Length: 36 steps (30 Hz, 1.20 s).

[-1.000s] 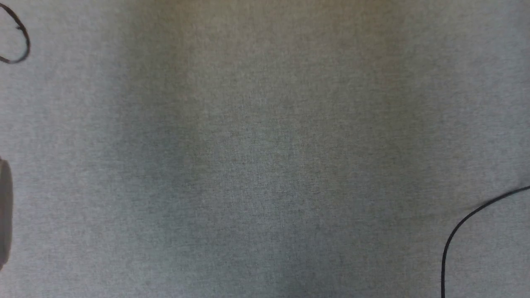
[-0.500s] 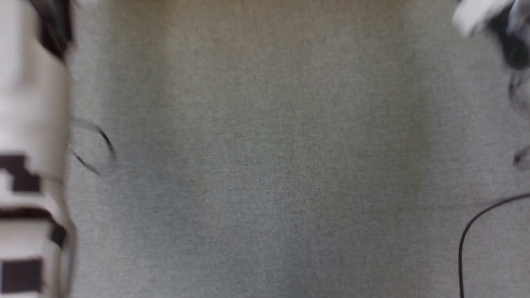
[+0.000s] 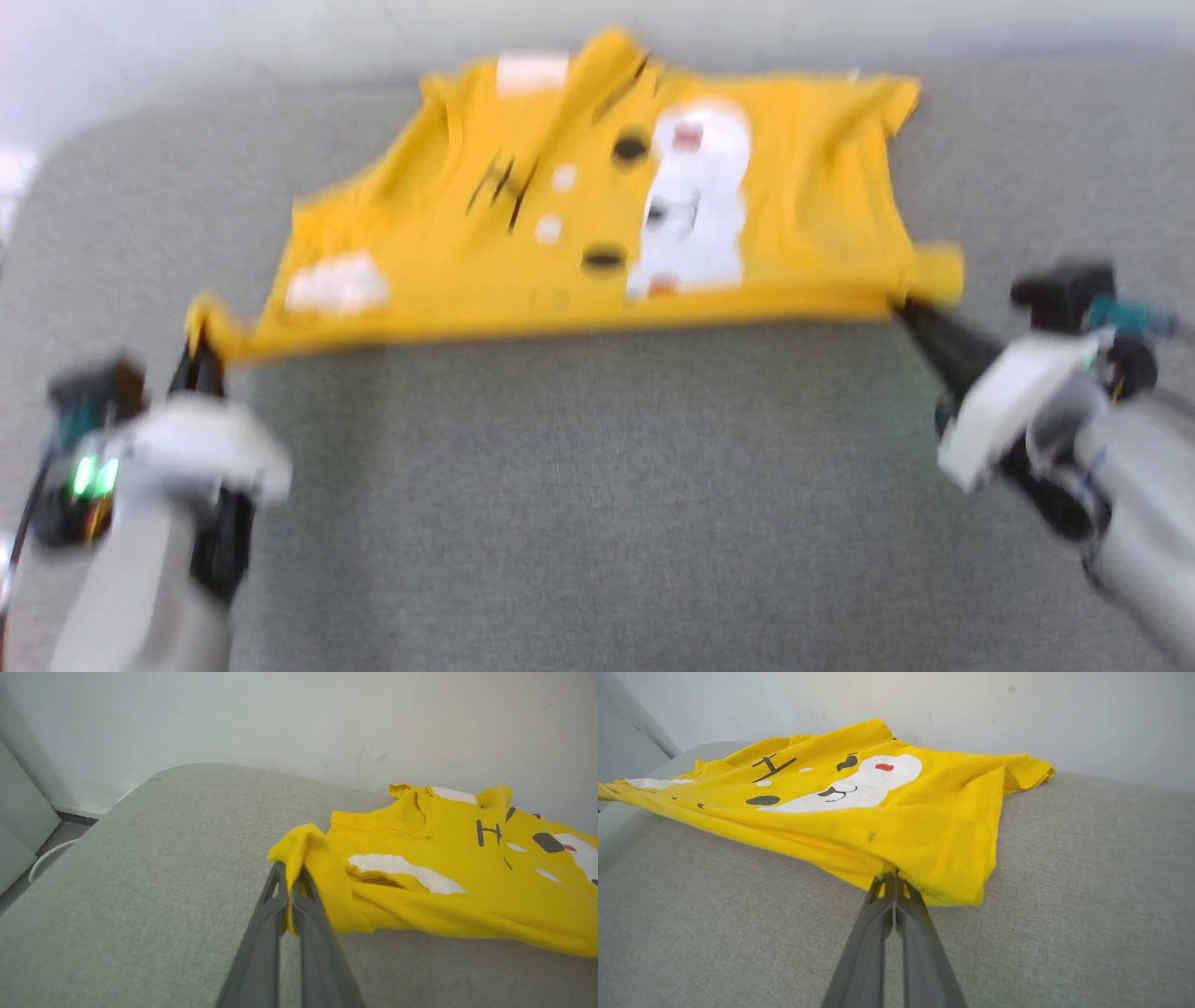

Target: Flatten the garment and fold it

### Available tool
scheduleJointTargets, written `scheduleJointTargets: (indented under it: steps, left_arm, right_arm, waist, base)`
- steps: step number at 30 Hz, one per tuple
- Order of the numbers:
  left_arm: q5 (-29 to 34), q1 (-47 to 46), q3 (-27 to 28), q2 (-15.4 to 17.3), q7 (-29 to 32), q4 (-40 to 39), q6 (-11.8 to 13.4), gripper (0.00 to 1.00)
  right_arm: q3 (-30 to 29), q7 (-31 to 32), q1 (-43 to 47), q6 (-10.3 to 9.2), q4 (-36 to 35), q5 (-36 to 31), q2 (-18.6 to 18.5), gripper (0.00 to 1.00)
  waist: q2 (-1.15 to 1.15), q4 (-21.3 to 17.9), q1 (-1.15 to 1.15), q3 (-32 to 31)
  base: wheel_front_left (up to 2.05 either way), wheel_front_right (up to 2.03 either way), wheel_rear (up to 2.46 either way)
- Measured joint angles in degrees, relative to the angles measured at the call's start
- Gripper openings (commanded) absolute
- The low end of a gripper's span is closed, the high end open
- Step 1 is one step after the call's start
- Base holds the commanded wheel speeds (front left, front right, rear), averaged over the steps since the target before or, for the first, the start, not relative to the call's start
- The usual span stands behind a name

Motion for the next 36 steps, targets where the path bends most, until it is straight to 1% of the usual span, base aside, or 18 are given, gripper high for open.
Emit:
scheduleJointTargets:
  steps: [3,5,8,11,15,19,20,23,26,31,36]
  left_arm:
    - [-0.6,11.7,1.4,1.8,4.4,-11.8,3.8,0.0]
    - [-0.7,19.4,2.0,2.6,7.8,-20.2,7.0,0.0]
    - [-0.9,29.7,2.8,3.1,12.4,-32.0,11.4,0.0]
    - [-0.8,37.8,3.4,3.2,16.4,-41.4,15.2,0.0]
    - [-0.8,45.7,3.6,2.9,20.5,-49.7,19.1,0.0]
    - [-0.3,50.2,4.0,2.6,23.0,-54.9,22.1,0.0]
    - [-0.3,50.7,4.2,2.6,23.3,-55.7,22.5,0.0]
    - [0.2,50.2,3.9,3.0,23.6,-56.9,22.5,0.0]
    - [0.4,45.6,3.2,3.6,23.5,-56.1,21.9,0.0]
    - [0.6,34.2,0.9,5.0,23.5,-50.3,18.1,0.0]
    - [0.6,24.0,-2.2,4.9,22.8,-41.9,14.0,0.0]
  right_arm:
    - [-0.4,-0.3,5.8,0.03,-3.6,-0.7,-1.4,0.0]
    - [-2.0,-0.4,10.0,0.04,-5.6,-1.4,-2.1,0.0]
    - [-6.1,-0.8,16.1,0.07,-7.9,-3.2,-2.7,0.0]
    - [-10.9,-0.5,22.6,0.09,-10.7,-5.4,-2.5,0.0]
    - [-18.6,1.6,31.6,0.31,-14.7,-9.2,-0.9,0.0]
    - [-26.3,5.4,39.6,0.33,-19.2,-13.3,2.3,0.0]
    - [-28.0,6.5,41.1,0.32,-20.4,-14.1,3.2,0.0]
    - [-32.1,10.3,43.7,0.3,-23.9,-16.7,5.7,0.0]
    - [-34.6,14.2,43.6,0.24,-26.3,-19.1,7.4,0.0]
    - [-35.9,19.0,39.5,0.03,-27.0,-22.5,9.1,0.0]
    - [-34.8,20.5,33.8,-0.02,-24.0,-23.6,10.1,0.0]
  waist:
    - [0.0,0.0,0.0,-3.1]
    - [0.0,0.0,0.0,-5.0]
    - [0.0,0.0,0.01,-7.5]
    - [0.0,0.0,0.0,-9.5]
    - [0.0,0.3,0.01,-11.0]
    - [0.0,0.8,0.02,-10.8]
    - [0.0,0.9,0.02,-10.6]
    - [0.0,0.9,0.02,-9.7]
    - [0.0,1.0,0.03,-8.6]
    - [0.0,0.7,0.04,-6.6]
    - [0.0,0.2,0.04,-4.6]
  base:
    - [0.0,0.0,0.0]
    - [0.0,0.0,0.0]
    - [0.0,0.0,0.0]
    - [0.0,0.0,0.0]
    - [0.0,0.0,0.0]
    - [0.0,0.0,0.0]
    - [0.0,0.0,0.0]
    - [0.0,0.0,0.0]
    - [0.0,0.0,0.0]
    - [0.0,0.0,0.0]
    - [0.0,0.0,0.0]
